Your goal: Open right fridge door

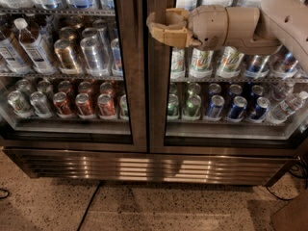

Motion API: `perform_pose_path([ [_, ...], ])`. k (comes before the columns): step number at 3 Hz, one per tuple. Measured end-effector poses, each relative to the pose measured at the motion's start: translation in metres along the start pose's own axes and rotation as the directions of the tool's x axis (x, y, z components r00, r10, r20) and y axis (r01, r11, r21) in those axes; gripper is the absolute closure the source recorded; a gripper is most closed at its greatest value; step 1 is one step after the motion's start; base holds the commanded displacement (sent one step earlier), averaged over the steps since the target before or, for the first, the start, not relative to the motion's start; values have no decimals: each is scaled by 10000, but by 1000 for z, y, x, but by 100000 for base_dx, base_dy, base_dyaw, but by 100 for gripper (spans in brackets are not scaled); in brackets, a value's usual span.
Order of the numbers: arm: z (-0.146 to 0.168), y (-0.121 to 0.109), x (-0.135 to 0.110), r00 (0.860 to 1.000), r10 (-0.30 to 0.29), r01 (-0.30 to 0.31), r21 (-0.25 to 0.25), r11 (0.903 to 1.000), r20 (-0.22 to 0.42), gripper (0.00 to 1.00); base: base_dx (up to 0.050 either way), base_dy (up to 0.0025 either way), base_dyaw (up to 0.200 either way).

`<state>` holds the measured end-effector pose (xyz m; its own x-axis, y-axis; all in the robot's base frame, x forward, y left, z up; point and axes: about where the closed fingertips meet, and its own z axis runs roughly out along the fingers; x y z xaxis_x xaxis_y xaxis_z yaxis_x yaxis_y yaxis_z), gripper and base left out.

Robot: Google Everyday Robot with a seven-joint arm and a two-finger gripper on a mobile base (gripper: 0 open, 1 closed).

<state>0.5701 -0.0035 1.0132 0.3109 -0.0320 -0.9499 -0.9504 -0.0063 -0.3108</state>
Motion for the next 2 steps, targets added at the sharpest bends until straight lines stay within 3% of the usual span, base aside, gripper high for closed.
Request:
perform_pose_path([
  [2, 0, -1, 2, 10000, 19, -19, -170, 9999, 6, 100, 0, 0, 0],
])
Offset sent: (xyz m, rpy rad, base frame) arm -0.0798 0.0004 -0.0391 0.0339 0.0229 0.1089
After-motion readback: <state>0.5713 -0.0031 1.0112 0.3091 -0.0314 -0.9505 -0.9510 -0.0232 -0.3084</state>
